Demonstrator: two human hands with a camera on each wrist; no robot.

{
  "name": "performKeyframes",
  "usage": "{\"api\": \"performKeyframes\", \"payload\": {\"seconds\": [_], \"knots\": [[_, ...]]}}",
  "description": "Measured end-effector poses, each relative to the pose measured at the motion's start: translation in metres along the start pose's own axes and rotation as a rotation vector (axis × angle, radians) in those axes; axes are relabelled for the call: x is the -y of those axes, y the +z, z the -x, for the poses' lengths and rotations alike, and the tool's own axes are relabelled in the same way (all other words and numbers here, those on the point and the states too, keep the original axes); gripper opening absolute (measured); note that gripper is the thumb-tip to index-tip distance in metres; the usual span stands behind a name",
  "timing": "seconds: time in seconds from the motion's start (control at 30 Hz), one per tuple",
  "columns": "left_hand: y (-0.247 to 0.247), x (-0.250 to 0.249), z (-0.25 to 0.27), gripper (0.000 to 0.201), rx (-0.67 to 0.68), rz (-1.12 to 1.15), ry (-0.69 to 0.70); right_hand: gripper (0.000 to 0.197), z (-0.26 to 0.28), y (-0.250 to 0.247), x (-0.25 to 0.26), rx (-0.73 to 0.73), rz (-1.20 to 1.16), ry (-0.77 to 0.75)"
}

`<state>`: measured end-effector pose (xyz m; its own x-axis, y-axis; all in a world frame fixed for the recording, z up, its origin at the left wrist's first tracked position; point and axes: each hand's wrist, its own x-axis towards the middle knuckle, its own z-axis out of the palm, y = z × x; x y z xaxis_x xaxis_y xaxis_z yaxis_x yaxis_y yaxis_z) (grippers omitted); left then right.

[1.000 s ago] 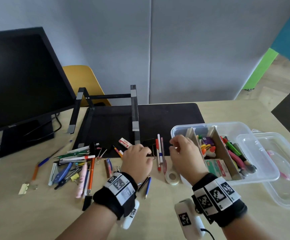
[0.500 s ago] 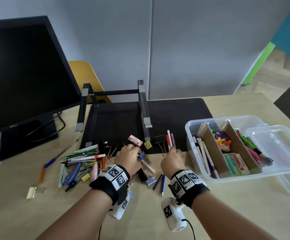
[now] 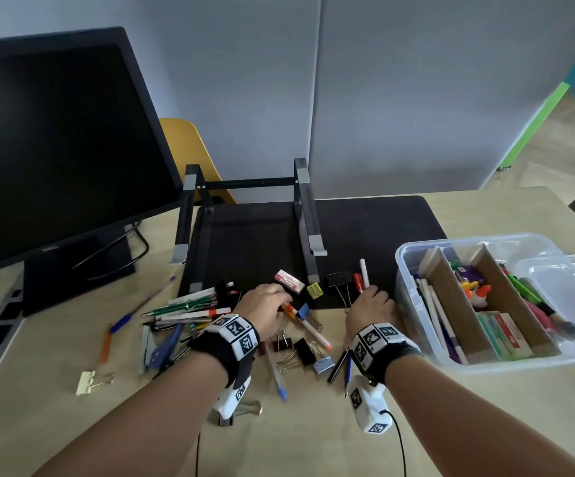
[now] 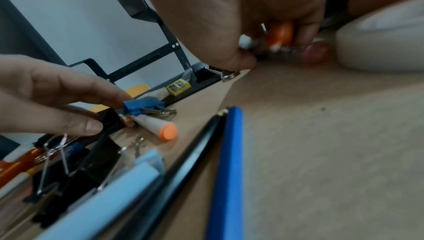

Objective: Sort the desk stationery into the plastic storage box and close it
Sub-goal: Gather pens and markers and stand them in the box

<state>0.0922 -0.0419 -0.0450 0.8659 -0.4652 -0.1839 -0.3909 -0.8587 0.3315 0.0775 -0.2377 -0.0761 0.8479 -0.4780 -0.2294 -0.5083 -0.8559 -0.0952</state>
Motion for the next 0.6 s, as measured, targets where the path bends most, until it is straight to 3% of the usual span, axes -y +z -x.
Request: {"api": "performKeyframes", "payload": {"seconds": [0.23,0.47,0.6], "knots": [[-0.002,-0.005,-0.011,0.037,0.130,-0.163,0.057,0.035,-0.002,-0.005,-0.001,0.056,-0.054,0.056],[-0.006,-0.007,-0.021,0.030,0.295,-0.376,0.141,0.040,0.008,-0.027,-0.007,0.097,-0.268,0.105],[-0.006,-0.007,-0.022,0.024,0.281,-0.410,0.171,0.031,0.019,-0.034,-0.008,0.045,-0.311,0.068]]}}
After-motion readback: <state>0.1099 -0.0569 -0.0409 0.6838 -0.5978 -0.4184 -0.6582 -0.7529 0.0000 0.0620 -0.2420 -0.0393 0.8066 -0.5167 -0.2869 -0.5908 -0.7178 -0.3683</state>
